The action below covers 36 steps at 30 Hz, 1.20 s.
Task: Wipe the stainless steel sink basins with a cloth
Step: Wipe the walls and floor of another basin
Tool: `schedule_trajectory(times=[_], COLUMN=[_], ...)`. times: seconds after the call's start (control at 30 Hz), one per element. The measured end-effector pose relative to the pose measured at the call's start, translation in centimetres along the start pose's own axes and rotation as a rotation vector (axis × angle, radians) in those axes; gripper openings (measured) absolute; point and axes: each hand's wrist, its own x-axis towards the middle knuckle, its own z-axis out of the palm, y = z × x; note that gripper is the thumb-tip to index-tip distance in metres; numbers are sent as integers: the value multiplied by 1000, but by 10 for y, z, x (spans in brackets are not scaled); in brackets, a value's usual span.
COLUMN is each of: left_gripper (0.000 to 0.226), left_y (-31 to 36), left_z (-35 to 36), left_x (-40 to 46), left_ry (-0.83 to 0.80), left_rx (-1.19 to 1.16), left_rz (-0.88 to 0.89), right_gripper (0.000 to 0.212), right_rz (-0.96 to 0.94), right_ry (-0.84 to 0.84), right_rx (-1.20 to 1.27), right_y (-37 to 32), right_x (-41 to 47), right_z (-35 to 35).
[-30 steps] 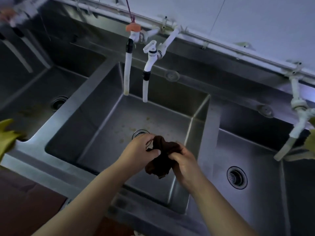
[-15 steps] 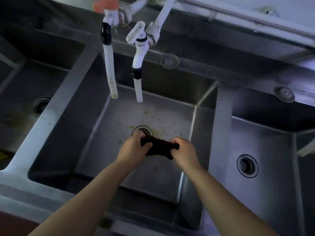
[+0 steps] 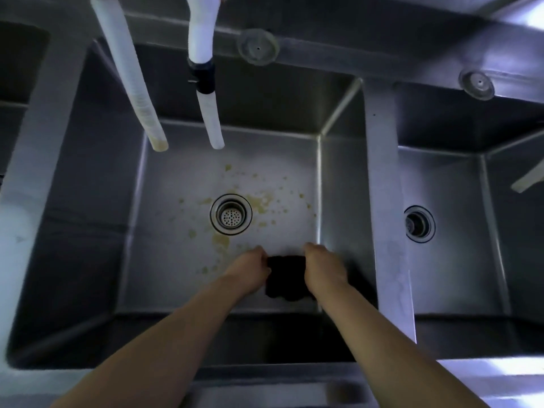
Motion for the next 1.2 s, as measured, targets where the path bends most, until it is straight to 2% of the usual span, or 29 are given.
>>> schedule_trajectory(times=[0.07,0.13,0.23,0.3,0.4,0.47,0.53,0.7,0.8,0.93,1.07,1.2], left_gripper=[26,41,43,38,38,43,47,63,74,92,105,114], left_y=[-6,-15,-33,-44,-58,-66,-72,-88,-94,-100,-108,-114], left_z=[-3,-12,-29,-37,-43,-43,-42,-38,-38,-41,-40,-42], left_x=[9,12,10,8,8,12,18,30,37,42,44,45], left_ry=[22,55,125,144,134,137,169,199,177,148,144,157], left_rx=[-36,21,160,323,586,672,695,749,781,819,874,939], left_rz=[-1,8,33,49,92,126,148,197,228,186,146,73], right_gripper=[36,43,43,50,71,76,79,83,87,96,103,104], right_rz=[3,34,46,36,-19,14,103,345,501,739,732,743], right_ry=[77,63,-103,-208,-258,-252,-227,-143,-176,-241,-71,76], right_rx=[32,113,195,166,90,56,60,249,401,518,411,451], right_y=[2,4,2,2,3,1,-8,-37,-50,-62,-63,-69], right_x=[7,13,19,24,41,57,72,95,80,49,59,81], right_z=[9,18,38,56,78,90,100,109,130,163,161,153])
